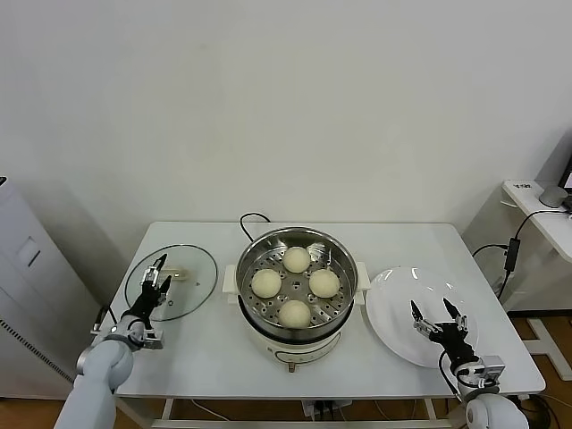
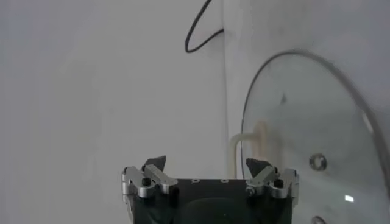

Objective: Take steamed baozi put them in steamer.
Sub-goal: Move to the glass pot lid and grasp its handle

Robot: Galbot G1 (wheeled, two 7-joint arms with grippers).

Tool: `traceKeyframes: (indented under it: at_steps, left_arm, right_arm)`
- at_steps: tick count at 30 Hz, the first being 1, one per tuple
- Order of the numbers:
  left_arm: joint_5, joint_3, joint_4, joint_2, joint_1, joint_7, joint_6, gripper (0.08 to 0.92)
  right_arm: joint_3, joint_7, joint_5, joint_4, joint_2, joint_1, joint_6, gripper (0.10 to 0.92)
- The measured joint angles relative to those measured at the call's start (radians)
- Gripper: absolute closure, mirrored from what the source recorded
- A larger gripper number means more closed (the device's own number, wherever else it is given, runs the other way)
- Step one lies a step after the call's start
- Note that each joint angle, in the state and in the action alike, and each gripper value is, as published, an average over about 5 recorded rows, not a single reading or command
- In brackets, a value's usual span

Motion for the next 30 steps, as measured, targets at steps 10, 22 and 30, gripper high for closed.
traceKeyframes:
  at_steps: [10, 22, 30]
  left_arm:
    - [0.066, -0.005, 0.096, -0.025, -0.078, -0.009, 0.009, 0.177]
    - [0.089, -0.010, 0.161, -0.049, -0.128, -0.028, 0.026, 0.256]
    - [0.083, -0.013, 0.162, -0.049, -0.125, -0.030, 0.027, 0.480]
  right_arm:
    - [0.015, -0.011, -0.001, -0.007, -0.001, -0.002, 0.003, 0.203]
    - [0.031, -0.026, -0.002, -0.020, 0.010, -0.012, 0.011, 0.203]
    - [0.037, -0.028, -0.001, -0.021, 0.008, -0.010, 0.011, 0.203]
